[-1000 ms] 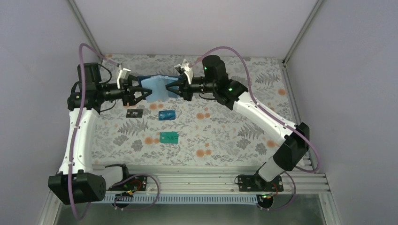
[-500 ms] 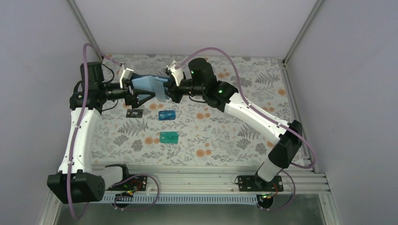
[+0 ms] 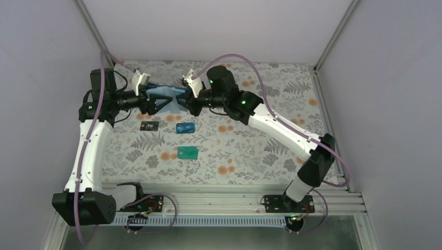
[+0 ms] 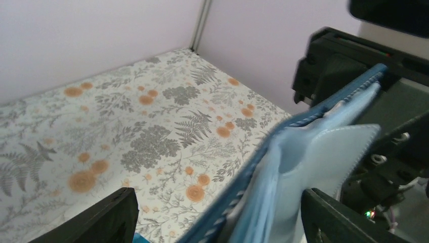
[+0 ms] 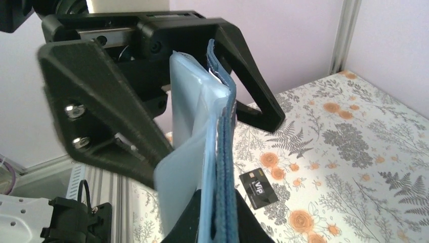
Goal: Take the credit cards out of the card holder
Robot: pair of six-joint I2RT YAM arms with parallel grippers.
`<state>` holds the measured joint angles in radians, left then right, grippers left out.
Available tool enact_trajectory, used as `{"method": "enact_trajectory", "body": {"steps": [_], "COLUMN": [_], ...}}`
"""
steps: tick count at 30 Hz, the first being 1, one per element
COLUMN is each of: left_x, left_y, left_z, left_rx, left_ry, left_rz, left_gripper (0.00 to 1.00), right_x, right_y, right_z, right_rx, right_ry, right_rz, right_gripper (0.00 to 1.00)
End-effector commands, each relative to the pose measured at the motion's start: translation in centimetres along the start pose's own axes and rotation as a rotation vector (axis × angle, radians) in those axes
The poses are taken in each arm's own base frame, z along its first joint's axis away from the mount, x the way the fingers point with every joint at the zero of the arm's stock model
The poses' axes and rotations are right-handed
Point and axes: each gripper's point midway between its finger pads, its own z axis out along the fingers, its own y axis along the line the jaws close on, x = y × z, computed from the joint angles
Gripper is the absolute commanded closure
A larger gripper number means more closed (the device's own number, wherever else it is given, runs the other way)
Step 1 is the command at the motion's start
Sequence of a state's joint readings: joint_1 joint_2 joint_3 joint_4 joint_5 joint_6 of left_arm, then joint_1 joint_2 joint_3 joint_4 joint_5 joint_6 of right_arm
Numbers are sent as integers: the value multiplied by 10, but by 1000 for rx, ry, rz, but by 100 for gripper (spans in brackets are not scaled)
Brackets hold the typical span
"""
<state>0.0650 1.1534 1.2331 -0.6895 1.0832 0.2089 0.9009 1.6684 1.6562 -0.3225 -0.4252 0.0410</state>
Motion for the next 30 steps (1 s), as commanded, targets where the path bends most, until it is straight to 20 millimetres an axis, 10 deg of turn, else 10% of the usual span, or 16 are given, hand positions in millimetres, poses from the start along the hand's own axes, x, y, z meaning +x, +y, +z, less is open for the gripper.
{"method": "enact_trajectory", "body": {"steps": [1,12,16,22,30], "left_x": [0,-5,-7,-12,-11], "left_y": [16,-24,-36,-52,-53], "left_z": [-1,-3,-6,-12,-12], "left_rx": [-74,158,220,302,296], "left_ry": [0,-39,-52,-74,-75], "left_rz": [6,19,33,58,63], "left_gripper": [28,96,98,98,98], "right_x": [-34,-32,-30,-15,-5], "right_y": [31,19,20,4,-4], "right_z": [-36,-51,-56,-83,-101], "right_rx": [-77,-94,-134,-127,-86], "right_ry": [-112,-119,-116,-121,-120], "right_rz": [-77,-47,-51,-63,-89], "right_gripper": [96,96,88,43,36]}}
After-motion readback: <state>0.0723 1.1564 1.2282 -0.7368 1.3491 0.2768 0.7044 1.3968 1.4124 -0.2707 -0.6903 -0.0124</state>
